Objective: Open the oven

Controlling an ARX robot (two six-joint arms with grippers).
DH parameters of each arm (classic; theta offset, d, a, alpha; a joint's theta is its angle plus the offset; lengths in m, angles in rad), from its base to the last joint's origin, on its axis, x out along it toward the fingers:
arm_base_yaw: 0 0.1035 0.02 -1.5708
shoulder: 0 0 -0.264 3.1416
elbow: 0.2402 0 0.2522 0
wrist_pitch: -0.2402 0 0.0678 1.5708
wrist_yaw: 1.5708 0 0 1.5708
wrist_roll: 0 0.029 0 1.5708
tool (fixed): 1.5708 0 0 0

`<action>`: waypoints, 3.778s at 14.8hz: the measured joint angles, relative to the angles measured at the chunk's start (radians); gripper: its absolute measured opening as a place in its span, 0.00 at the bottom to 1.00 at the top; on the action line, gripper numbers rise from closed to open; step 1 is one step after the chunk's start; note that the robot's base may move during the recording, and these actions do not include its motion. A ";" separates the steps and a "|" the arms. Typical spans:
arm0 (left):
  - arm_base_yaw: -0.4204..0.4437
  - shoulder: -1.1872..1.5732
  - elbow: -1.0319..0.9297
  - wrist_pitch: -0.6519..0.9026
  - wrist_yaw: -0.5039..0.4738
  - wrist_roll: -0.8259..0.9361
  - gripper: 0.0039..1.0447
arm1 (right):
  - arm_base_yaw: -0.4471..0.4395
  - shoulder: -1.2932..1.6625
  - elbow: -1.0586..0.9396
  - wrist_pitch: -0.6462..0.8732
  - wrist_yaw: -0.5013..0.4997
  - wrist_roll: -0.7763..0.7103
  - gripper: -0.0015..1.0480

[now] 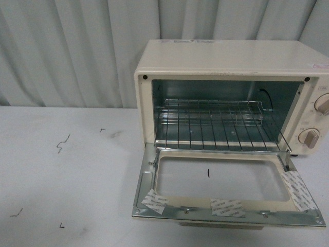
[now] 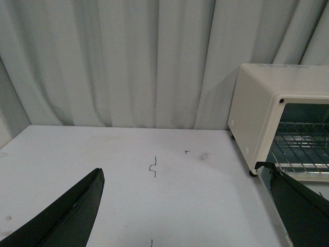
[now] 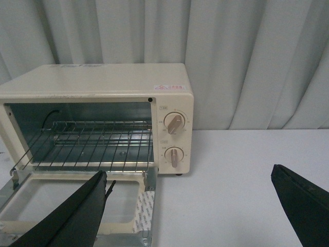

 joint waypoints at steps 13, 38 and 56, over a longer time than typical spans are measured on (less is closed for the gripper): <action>0.000 0.000 0.000 0.001 -0.002 0.000 0.94 | 0.000 0.001 0.000 0.000 0.000 0.000 0.94; 0.000 0.000 0.000 0.002 0.000 0.000 0.94 | 0.000 0.000 0.000 0.001 0.001 0.000 0.94; 0.000 0.000 0.000 0.000 0.000 0.001 0.94 | 0.000 0.000 0.000 0.000 -0.002 0.000 0.94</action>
